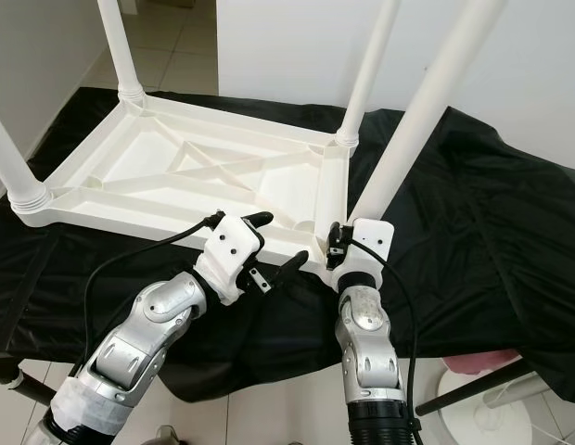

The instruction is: Building children table

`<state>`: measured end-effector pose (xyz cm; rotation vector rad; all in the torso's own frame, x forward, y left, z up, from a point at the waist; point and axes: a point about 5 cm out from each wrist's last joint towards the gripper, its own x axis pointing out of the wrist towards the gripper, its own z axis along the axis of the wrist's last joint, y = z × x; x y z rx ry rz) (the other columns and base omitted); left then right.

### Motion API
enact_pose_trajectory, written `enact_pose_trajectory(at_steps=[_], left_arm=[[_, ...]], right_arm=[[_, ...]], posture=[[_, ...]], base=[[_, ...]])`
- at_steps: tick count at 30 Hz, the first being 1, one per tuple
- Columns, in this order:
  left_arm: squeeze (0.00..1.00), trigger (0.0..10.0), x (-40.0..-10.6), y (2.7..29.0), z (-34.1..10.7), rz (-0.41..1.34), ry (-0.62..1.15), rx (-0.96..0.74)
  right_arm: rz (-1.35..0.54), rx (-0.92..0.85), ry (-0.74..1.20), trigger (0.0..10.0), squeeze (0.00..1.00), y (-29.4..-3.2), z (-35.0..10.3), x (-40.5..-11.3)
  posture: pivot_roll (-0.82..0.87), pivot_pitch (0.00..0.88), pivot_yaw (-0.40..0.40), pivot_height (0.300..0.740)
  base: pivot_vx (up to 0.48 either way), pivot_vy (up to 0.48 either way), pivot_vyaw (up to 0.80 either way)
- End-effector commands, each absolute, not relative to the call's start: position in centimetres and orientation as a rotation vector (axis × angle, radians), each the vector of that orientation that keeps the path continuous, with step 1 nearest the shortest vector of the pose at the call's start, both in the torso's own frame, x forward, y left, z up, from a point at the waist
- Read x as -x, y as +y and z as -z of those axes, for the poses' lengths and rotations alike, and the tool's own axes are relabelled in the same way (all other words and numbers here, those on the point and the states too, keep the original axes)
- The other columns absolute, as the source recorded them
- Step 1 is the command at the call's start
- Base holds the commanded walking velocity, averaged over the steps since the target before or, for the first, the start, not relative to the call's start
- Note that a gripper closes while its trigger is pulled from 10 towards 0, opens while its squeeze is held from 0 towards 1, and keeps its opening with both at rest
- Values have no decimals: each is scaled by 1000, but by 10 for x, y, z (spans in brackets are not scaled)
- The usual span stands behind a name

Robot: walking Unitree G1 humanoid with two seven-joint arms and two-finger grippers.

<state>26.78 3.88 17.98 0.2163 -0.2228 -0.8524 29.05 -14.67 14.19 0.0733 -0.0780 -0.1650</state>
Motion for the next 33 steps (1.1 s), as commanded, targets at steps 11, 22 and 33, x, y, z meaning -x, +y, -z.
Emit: enact_pose_trajectory(at_steps=[11,22,33], left_arm=[[0,10000,-265,36,-174,870,-211,-224],[0,10000,-267,37,-175,878,-213,-233],[0,10000,-265,39,-174,875,-206,-233]], right_arm=[[155,-86,-125,10000,1000,-144,-149,-286],[30,-49,-172,10000,1000,-161,-150,-282],[-149,-69,-188,10000,0,-170,-148,-285]], posture=[[34,20,-118,740],[23,20,-100,740],[14,39,-94,740]], base=[[0,0,0],[0,0,0],[0,0,0]])
